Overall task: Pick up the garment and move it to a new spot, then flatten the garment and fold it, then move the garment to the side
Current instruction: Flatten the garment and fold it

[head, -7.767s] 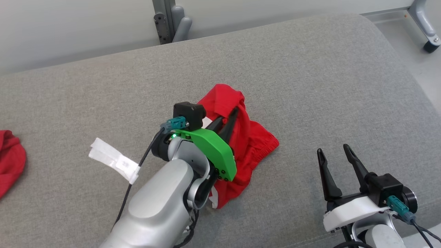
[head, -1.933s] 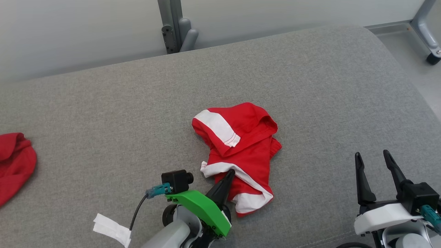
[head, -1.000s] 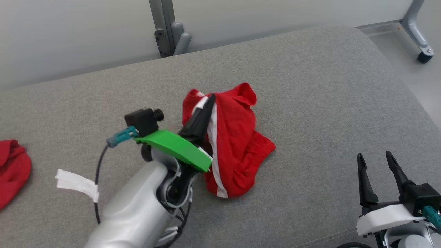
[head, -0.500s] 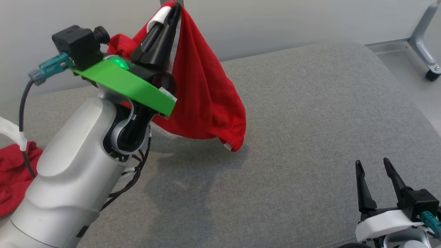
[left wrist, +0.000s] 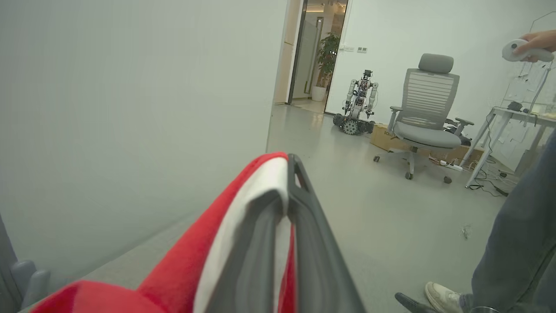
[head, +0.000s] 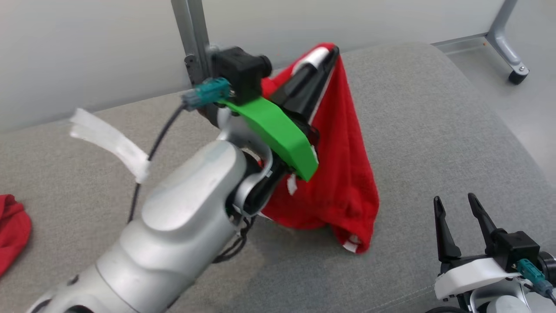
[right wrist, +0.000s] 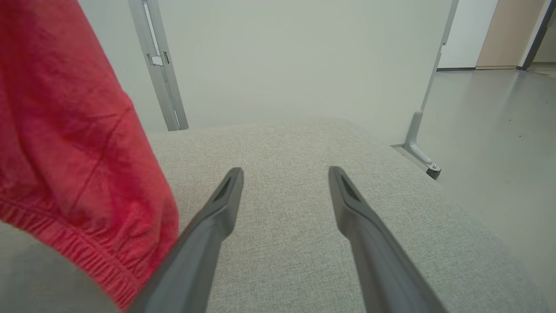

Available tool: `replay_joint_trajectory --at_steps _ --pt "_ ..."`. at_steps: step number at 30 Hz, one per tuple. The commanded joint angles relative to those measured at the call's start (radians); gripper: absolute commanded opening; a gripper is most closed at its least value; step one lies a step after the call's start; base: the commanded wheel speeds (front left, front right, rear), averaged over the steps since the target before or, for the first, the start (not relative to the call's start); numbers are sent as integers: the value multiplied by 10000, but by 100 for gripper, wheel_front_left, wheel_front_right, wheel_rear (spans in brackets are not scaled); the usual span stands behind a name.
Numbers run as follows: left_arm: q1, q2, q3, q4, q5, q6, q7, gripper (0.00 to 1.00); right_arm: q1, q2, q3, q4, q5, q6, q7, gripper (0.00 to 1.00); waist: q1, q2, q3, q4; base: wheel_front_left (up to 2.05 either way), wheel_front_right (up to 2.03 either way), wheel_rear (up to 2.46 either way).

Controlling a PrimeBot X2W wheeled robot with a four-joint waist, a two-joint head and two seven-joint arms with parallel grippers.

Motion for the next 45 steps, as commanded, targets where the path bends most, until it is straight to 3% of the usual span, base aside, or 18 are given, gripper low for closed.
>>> replay_joint_trajectory --at_steps 1,5,9,13,14,15,16,17,26,33,41,45 --pt "228 -212 -164 307 19 -126 -5 0 -146 43 54 27 75 -3 -31 100 0 0 225 -365 0 0 0" --pt "322 -919 -881 1873 -7 -617 -250 0 -453 71 303 109 160 -3 -32 100 0 0 543 -864 0 0 0" --pt "252 -1174 -1657 3207 69 -1021 -696 0 -661 104 454 201 228 -3 -31 100 0 0 749 -1372 0 0 0" --pt "353 -1170 -2504 3774 -293 -1003 -1201 0 -771 124 606 290 280 -3 -31 100 0 0 894 -1814 0 0 0" --pt "433 -1159 -2849 4046 -424 -945 -1351 11 -804 136 651 315 299 -3 -31 100 0 0 954 -1986 0 0 0" --pt "442 -1165 -3035 4145 -526 -914 -1376 39 -787 136 626 317 317 -3 -31 100 0 0 976 -2033 0 0 0" --pt "443 -1173 -3201 4224 -613 -922 -1389 89 -758 135 614 311 348 -3 -31 100 0 0 1001 -2064 0 0 0" --pt "449 -1177 -3339 4292 -686 -934 -1341 100 -717 139 593 314 378 -3 -31 100 0 0 1015 -2075 0 0 0" --pt "628 -1178 -3982 4188 -219 -1180 -221 100 -492 140 250 236 484 -3 -31 100 0 0 1056 -1658 0 0 0" --pt "1076 -1074 -3997 3701 -123 -550 -83 100 -379 139 137 174 535 -3 -31 100 0 0 1023 -1112 0 0 0" --pt "2312 183 -3834 2439 -275 534 -465 100 -238 137 14 109 496 -3 -31 100 0 0 1047 -757 0 0 0" --pt "2844 412 -3700 2298 -541 772 -582 100 -267 140 -48 67 393 -3 -31 100 0 0 1146 -585 0 0 0"
